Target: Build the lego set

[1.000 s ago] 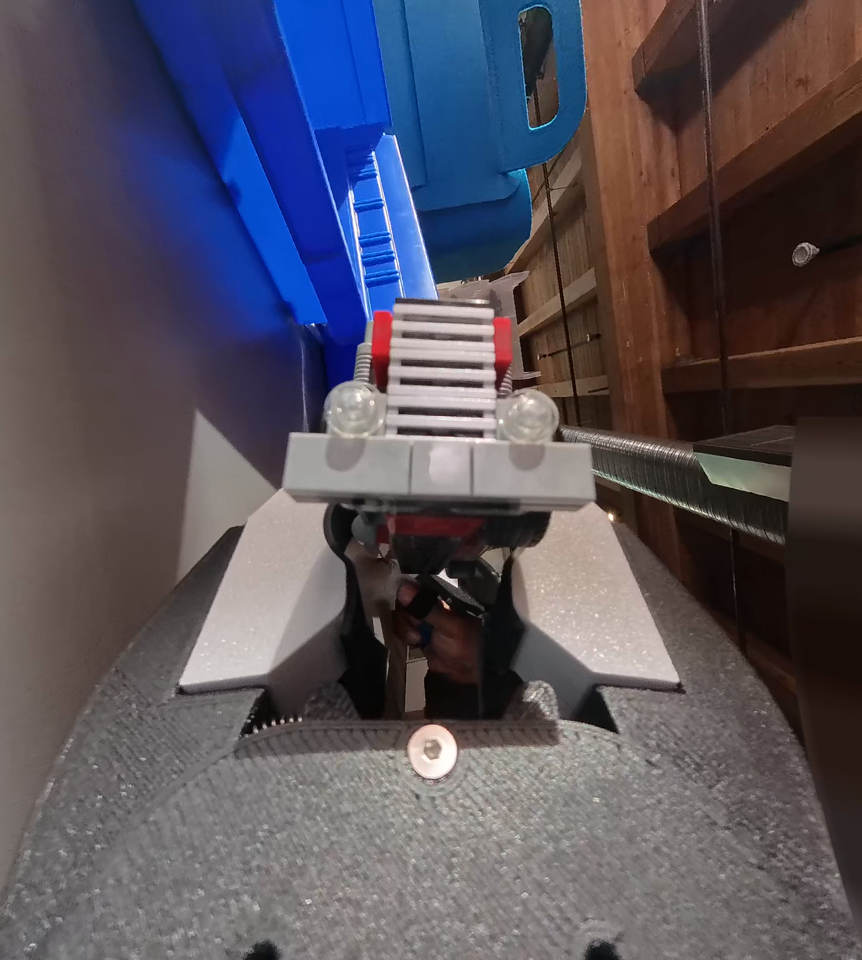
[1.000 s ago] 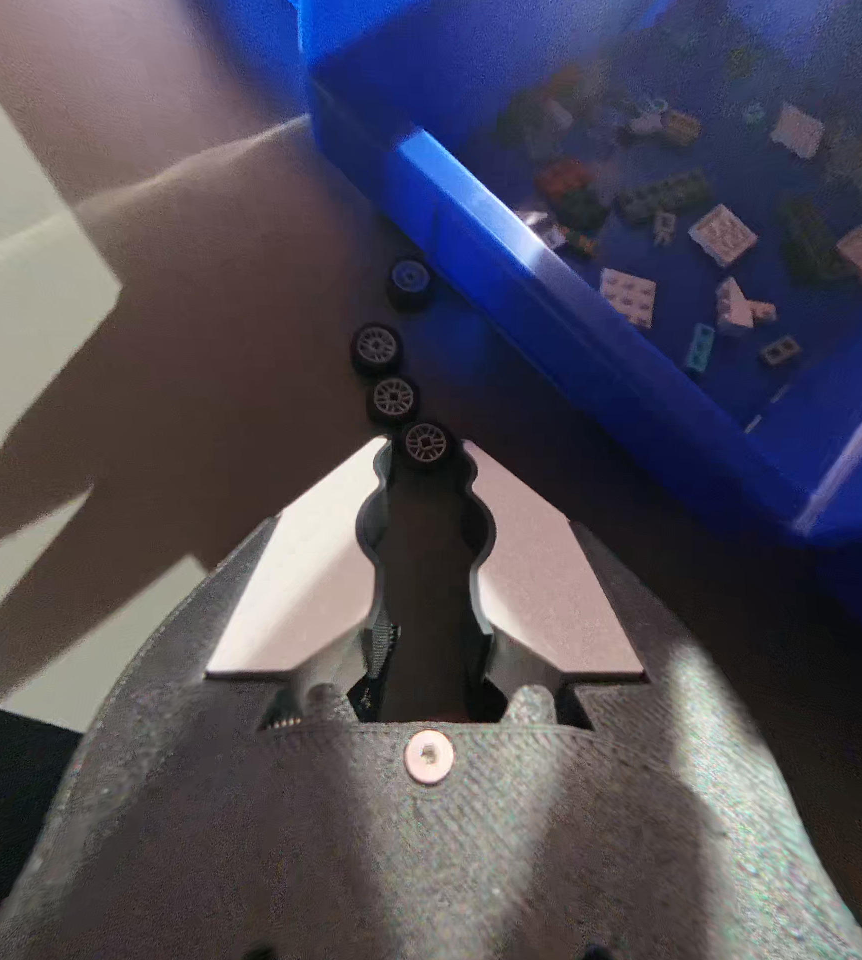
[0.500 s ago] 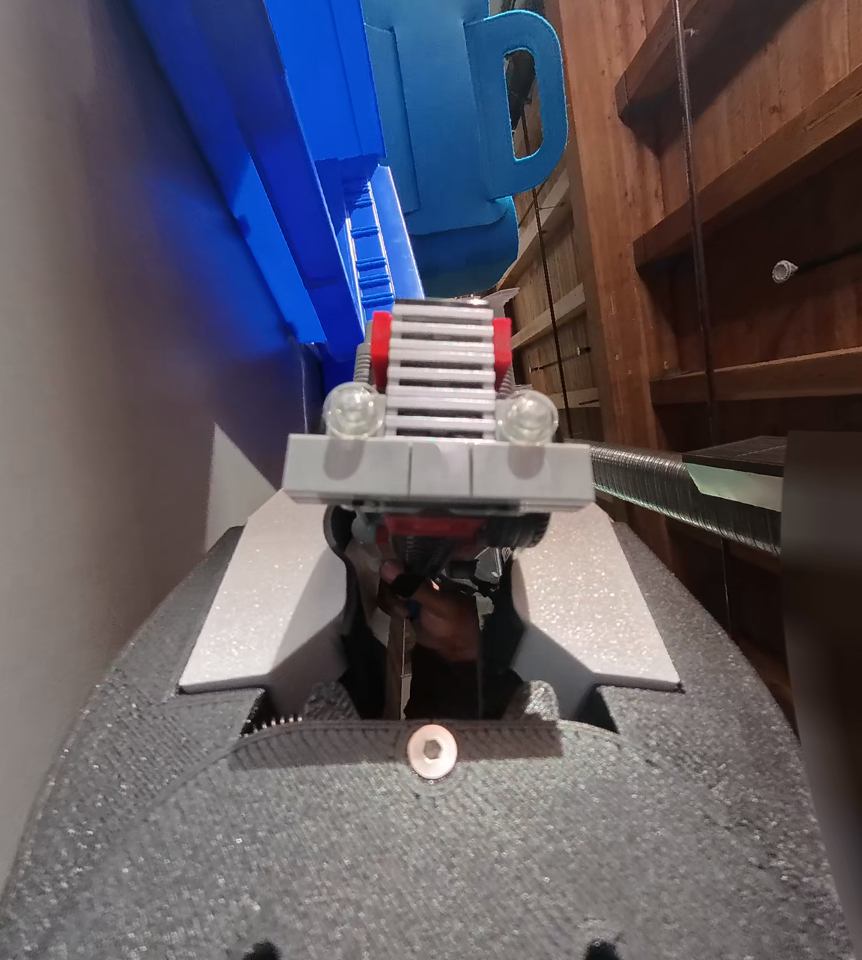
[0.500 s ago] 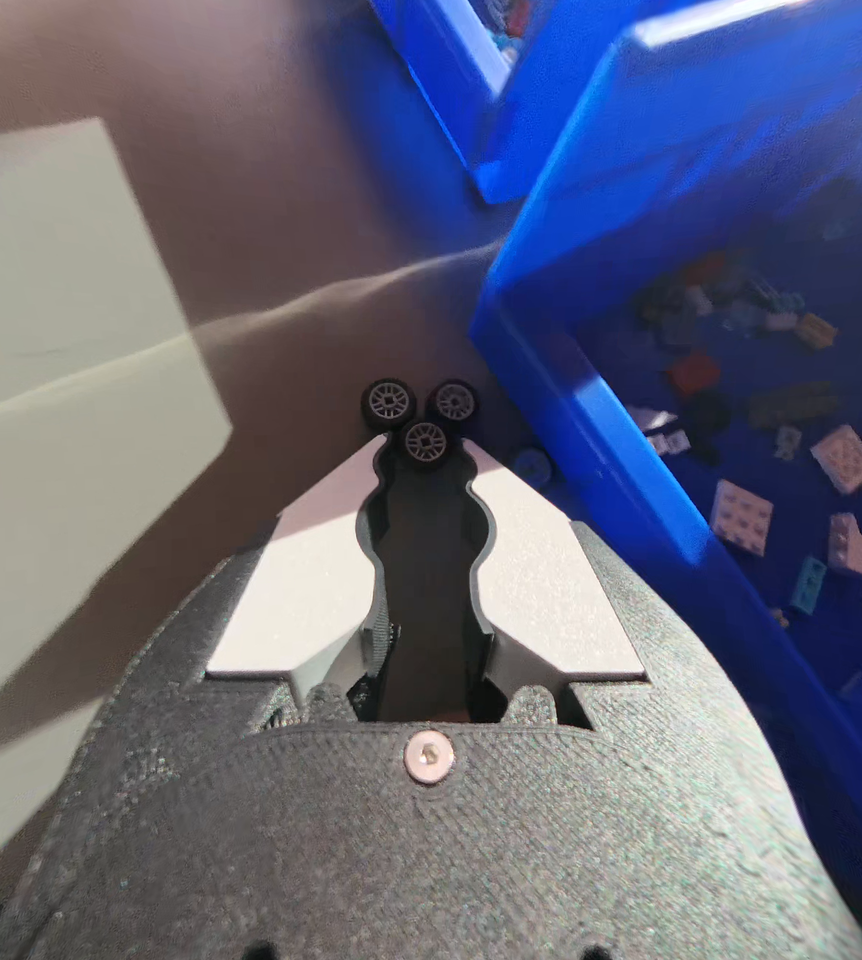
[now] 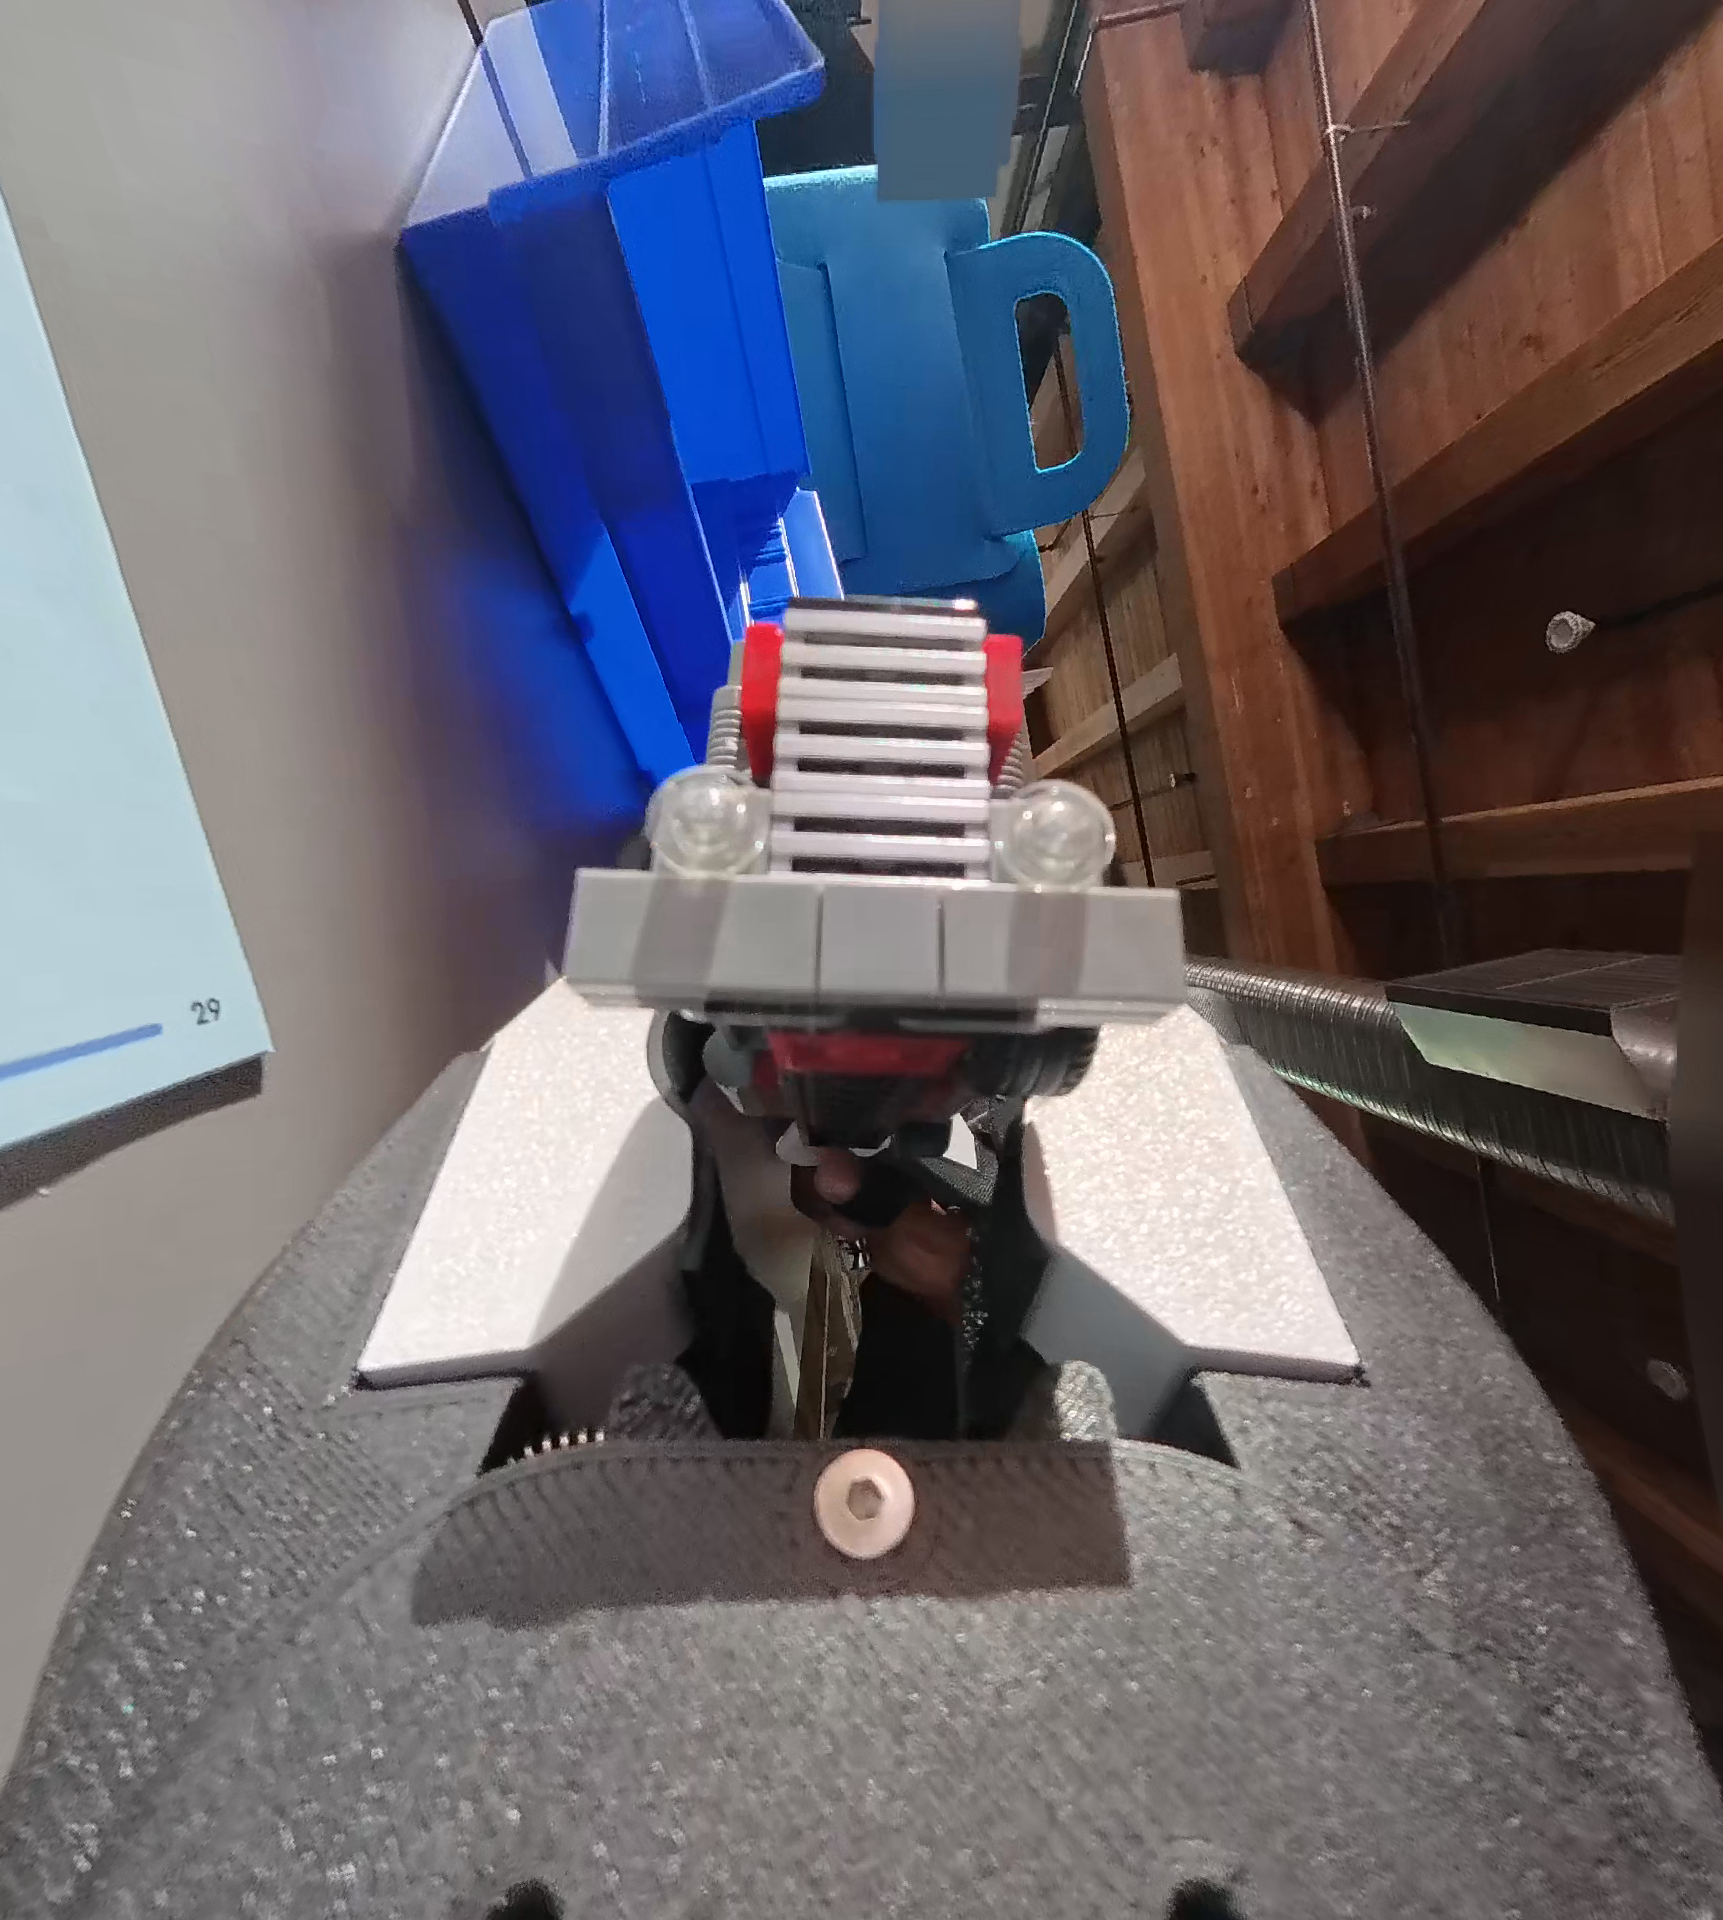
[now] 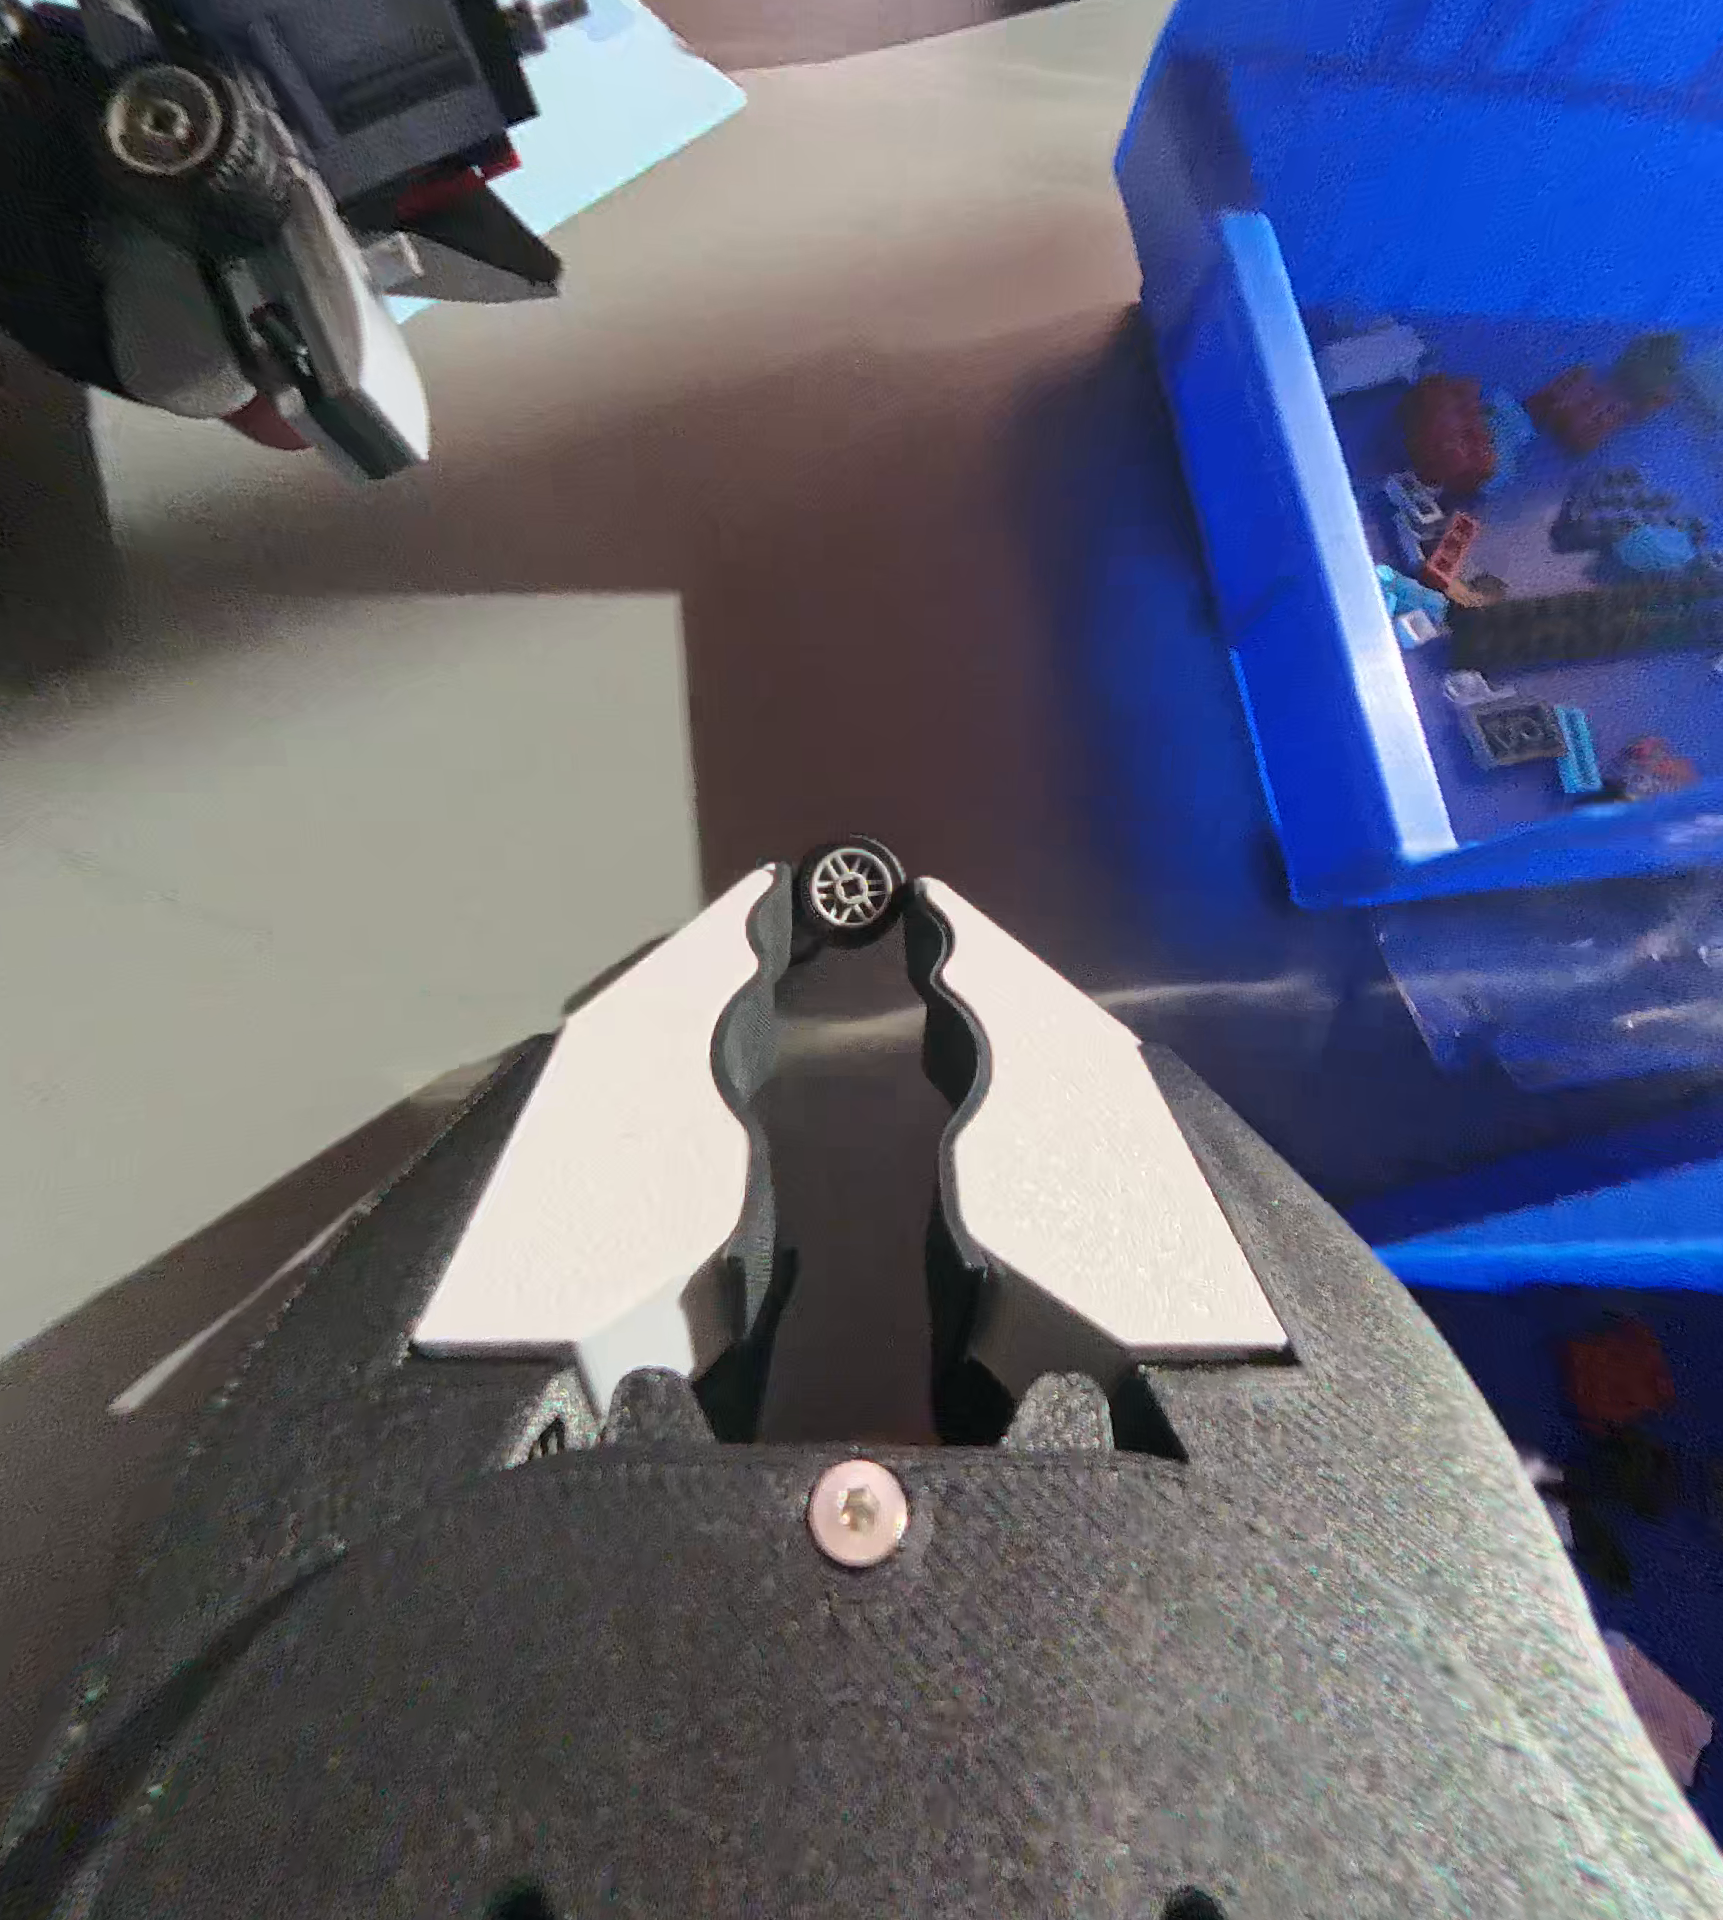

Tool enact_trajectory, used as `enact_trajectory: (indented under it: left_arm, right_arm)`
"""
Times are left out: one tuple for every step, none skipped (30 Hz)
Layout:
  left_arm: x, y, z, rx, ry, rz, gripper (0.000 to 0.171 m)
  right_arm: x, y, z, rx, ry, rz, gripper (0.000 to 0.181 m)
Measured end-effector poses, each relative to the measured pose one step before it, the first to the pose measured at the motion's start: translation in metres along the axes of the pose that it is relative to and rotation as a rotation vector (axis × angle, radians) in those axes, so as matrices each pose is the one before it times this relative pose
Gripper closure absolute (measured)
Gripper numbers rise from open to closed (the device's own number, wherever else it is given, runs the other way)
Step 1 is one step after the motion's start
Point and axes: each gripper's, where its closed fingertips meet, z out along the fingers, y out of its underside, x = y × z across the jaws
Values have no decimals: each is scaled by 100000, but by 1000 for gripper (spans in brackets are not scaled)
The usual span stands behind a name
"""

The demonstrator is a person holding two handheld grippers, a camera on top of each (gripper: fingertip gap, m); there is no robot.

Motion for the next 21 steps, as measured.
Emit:
enact_trajectory:
  left_arm:
    - [-15,-215,-64,409,256,69,116]
    - [-14,-190,-52,293,301,-13,116]
    - [-14,-152,-40,184,283,-168,116]
    - [18,-95,-30,21,377,-250,117]
    - [11,-23,-23,-311,265,-84,116]
    - [20,-21,-32,-436,121,195,116]
    - [19,-39,-44,-240,77,486,116]
    - [5,-90,-54,4,-54,589,117]
    - [1,-93,-57,113,-13,340,117]
    - [10,-57,-53,-29,230,-35,117]
    - [5,-32,-25,-160,305,-313,117]
    - [-9,-14,-18,-99,292,-506,117]
    - [-7,-17,-20,-58,210,-381,117]
    - [-1,1,-9,-81,105,-90,117]
    - [21,7,-3,-61,118,76,117]
    - [21,21,-4,-52,166,72,117]
    - [14,6,-19,-9,259,-67,117]
    - [36,-28,-35,94,405,-240,117]
    - [33,-39,-49,235,473,-272,117]
    - [38,-57,-47,250,458,-257,117]
    - [28,-17,-34,109,351,-191,117]
  right_arm:
    - [-258,-206,313,-1406,-1076,-1820,157]
    - [-183,-130,346,-1644,-460,-1987,158]
    - [-126,-121,314,-1578,-87,-1945,157]
    - [-7,-193,211,-798,355,-1688,157]
    - [103,-234,77,-164,501,-972,157]
    - [247,-148,-54,-285,542,-322,157]
    - [431,-29,-134,-498,977,41,157]
    - [529,95,-150,-861,1176,469,157]
    - [504,168,-132,-1098,866,766,157]
    - [342,220,-78,-1337,182,667,157]
    - [138,249,-5,-1746,-479,304,157]
    - [-56,284,59,-2110,-912,-249,157]
    - [-185,279,107,-2416,-1075,-783,157]
    - [-256,268,136,-2564,-1019,-1082,157]
    - [-232,182,138,-2108,-756,-1017,157]
    - [-259,117,127,-1595,-1044,-512,157]
    - [-307,99,155,-1188,-1662,-84,157]
    - [-243,62,158,-654,-1514,161,157]
    - [-144,69,176,-220,-976,173,157]
    - [-71,89,179,-110,-554,313,157]
    - [-17,134,172,-213,-347,548,157]
